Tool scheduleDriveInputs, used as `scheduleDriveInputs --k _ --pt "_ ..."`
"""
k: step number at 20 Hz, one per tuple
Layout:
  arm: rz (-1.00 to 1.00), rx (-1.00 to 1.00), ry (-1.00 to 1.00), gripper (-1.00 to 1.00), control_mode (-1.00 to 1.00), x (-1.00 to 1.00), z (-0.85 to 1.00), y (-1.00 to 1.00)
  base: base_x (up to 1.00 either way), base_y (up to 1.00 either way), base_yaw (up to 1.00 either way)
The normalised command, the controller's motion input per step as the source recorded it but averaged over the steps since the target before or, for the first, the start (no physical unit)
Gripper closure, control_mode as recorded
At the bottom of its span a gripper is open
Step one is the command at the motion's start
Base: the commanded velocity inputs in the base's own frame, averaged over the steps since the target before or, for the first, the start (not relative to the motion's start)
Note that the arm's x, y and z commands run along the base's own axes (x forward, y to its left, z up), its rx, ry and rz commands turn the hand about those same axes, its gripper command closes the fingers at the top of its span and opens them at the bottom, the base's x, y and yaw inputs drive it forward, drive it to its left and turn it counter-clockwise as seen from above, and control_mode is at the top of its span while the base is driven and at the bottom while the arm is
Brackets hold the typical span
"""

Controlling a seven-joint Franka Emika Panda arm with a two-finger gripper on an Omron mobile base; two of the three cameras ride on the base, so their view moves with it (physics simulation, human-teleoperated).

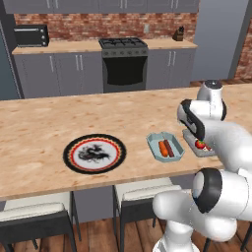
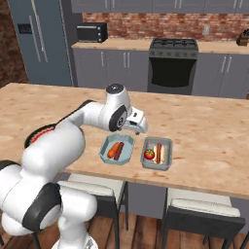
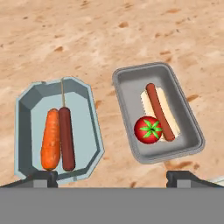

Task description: Place one cooked food and one vegetable from the large plate to each tupperware container.

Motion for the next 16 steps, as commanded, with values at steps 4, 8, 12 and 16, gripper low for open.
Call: scheduleDriveInputs --k 4,8,12,16 --pt "-0.01 -0.08 -0.17 -1.00 -1.00 -1.00 0.77 0.85 0.00 0.00 0.00" --pt "-0.03 -0.10 -0.21 -1.00 -1.00 -1.00 0.85 0.74 0.00 0.00 0.00" --pt "0.00 -0.09 -0.29 -1.00 -1.00 -0.95 0.96 0.92 0.00 0.00 0.00" --pt "0.00 -0.07 -0.23 -1.00 -1.00 -0.53 0.54 0.97 0.00 0.00 0.00"
